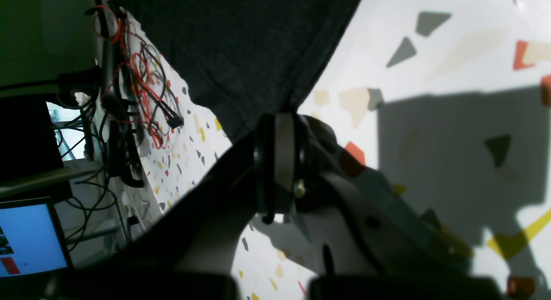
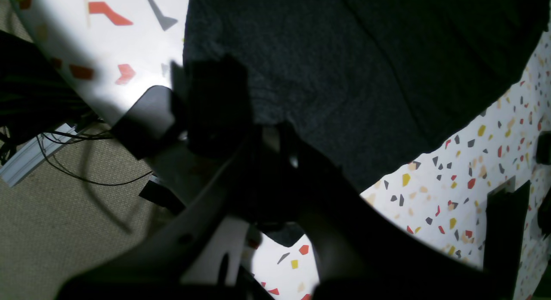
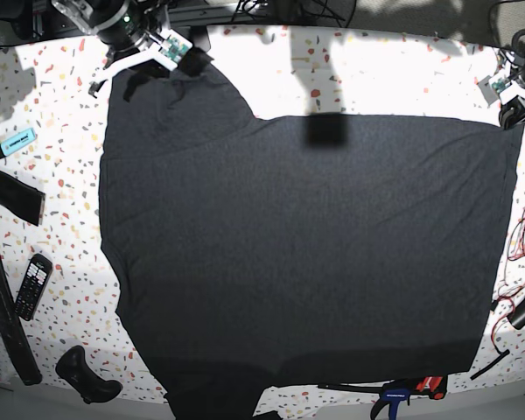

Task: Fold the T-shirt properly
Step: 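Grasp the shirt's shoulder edges with both grippers, then lift the shoulder edges and pull them toward the hem with both grippers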

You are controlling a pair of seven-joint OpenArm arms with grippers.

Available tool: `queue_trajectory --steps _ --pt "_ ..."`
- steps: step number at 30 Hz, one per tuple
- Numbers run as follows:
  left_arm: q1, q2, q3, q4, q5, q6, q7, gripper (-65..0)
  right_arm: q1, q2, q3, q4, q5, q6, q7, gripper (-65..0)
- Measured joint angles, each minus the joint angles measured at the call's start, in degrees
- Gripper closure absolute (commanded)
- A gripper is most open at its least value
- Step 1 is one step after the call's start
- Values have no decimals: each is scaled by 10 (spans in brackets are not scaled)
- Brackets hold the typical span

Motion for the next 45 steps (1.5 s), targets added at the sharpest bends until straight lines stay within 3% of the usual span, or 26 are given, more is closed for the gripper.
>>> queue_trajectory --steps 3,5,9,12,16,23,31,35,41,45 --pt "0 0 0 0 0 0 0 0 0 0 0 0 0 -11 0 0" --pt "2 0 0 0 -2 20 0 0 6 0 0 0 2 -24 -2 0" --pt "10 1 2 2 -78 110 0 0 44 0 0 0 23 -30 -39 0" --pt "12 3 3 7 -114 147 -12 0 82 0 0 0 63 -32 -60 0" --pt "5 11 9 24 -120 144 -79 0 127 -1 0 0 107 -32 -57 0" --pt "-24 11 9 27 -122 146 -11 0 173 -1 -1 0 112 -32 -44 0" --pt "-68 11 8 39 -188 147 -4 0 240 -2 -1 -27 174 -30 -38 0" --pt "-90 11 8 67 -217 119 36 0 280 -2 -1 -77 174 -32 -35 0" --pt "-145 11 9 68 -226 -3 121 0 339 -4 -1 -116 222 -31 -18 0" --pt "-190 11 9 68 -269 -36 149 0 387 -16 -2 -139 239 -32 -19 0"
